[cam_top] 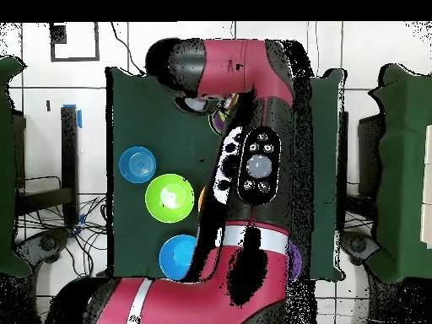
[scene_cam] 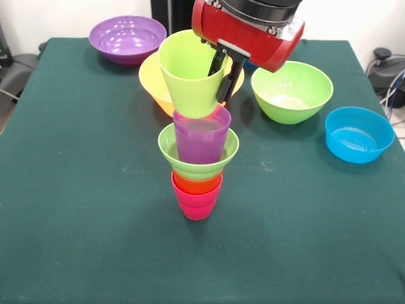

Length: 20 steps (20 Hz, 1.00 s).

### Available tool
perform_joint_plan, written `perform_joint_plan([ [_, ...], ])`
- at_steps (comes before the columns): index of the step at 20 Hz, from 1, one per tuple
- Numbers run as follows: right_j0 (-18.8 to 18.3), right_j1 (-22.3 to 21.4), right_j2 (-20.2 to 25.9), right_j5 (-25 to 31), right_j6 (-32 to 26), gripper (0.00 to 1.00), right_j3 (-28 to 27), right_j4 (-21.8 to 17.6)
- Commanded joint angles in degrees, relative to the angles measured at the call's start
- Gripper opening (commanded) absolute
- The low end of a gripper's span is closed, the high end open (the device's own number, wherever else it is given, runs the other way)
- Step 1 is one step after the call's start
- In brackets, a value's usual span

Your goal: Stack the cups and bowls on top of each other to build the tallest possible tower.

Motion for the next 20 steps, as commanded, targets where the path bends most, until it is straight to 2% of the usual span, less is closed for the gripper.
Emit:
perform_joint_plan([
  [1,1.5,0.7,1.8,-2.2,10.4,0.00,0.7,0.6],
  [14,2.4,2.3,-0.1,-1.6,10.7,0.00,-1.2,3.1],
  [20,2.9,2.3,-0.9,-2.6,10.6,0.00,-0.3,3.8],
])
